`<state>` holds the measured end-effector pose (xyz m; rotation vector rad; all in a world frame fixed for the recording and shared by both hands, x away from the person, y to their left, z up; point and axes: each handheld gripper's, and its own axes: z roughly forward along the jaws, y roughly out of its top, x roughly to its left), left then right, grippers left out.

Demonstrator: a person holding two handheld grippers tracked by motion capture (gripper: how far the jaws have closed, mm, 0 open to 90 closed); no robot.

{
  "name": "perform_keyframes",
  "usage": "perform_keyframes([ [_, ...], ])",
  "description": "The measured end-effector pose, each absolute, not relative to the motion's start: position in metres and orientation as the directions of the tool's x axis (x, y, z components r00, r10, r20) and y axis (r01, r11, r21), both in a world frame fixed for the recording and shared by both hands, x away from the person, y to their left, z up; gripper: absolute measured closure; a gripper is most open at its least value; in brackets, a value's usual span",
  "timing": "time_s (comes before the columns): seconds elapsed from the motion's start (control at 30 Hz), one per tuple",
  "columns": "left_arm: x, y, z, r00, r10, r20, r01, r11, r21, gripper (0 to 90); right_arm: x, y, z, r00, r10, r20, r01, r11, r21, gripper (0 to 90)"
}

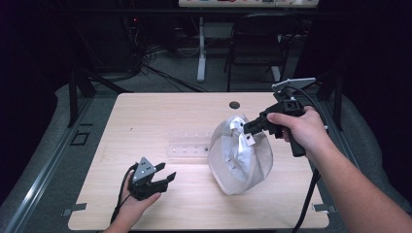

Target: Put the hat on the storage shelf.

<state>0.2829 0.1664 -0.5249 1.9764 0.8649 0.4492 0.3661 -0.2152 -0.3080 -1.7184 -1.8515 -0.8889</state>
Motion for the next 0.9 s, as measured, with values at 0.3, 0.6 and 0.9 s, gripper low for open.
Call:
perform_keyframes([
  [0.3,0.271,0.126,-0.514,0.756,0.654,-0.001,0.338,-0.389,0.857,44.9,0.374,-0.204,-0.304,-0.130,0.679,0.722,0.986,0.012,0.166,82.4],
  [0.6,0.267,0.103,-0.503,0.779,0.627,0.000,0.310,-0.385,0.870,44.6,0.382,-0.199,-0.301,-0.130,0.676,0.725,0.983,-0.005,0.181,82.4],
  [0.9,0.261,0.068,-0.494,0.806,0.591,0.036,0.264,-0.412,0.872,38.4,0.388,-0.194,-0.294,-0.136,0.667,0.732,0.978,-0.026,0.206,82.4],
])
